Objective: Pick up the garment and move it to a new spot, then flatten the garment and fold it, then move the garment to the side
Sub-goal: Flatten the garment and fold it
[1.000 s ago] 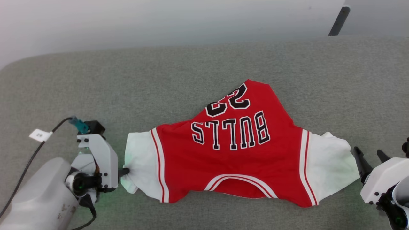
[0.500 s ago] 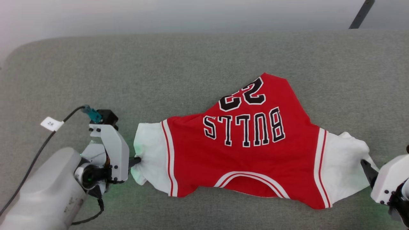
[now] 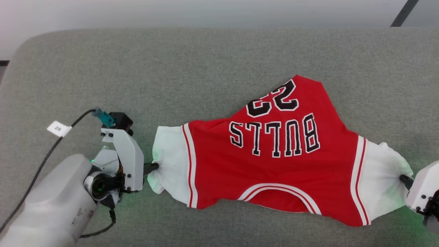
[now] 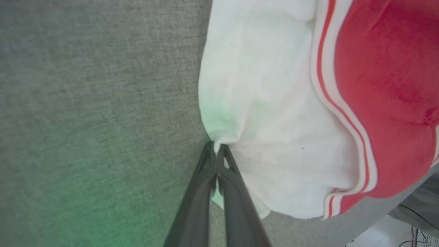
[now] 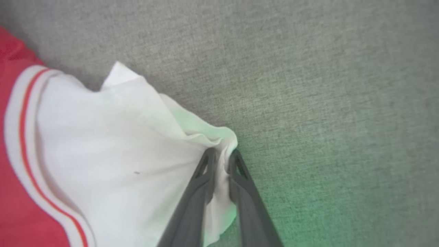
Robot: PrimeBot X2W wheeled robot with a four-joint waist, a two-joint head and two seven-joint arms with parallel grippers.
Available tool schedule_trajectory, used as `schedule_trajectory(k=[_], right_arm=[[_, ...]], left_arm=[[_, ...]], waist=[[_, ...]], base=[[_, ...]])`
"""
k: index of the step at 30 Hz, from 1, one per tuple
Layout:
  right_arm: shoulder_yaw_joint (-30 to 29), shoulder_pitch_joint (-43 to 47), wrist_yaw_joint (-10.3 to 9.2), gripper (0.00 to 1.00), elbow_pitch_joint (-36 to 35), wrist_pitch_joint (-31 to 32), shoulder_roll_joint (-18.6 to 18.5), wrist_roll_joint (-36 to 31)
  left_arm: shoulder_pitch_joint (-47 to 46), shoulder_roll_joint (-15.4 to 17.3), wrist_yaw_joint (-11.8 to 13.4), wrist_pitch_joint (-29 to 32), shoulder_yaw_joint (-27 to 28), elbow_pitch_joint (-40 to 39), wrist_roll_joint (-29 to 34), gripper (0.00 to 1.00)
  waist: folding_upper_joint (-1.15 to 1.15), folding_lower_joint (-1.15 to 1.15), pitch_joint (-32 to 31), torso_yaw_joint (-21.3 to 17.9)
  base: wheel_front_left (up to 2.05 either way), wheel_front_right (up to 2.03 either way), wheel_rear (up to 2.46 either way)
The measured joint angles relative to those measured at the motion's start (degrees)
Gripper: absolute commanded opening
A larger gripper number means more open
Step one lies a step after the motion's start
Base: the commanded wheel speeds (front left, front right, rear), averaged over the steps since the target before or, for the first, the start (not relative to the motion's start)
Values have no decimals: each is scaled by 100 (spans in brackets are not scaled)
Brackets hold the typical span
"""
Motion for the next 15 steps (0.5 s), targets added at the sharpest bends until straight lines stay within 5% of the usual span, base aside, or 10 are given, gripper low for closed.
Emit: schedule_trajectory(k=[15], right_arm=[[261, -387, 0, 0, -358, 355, -3, 734]], left_arm=[[-302, -31, 4, 237, -266, 78, -192, 0]], waist=[[0, 0, -487, 66]], base=[[0, 0, 0]])
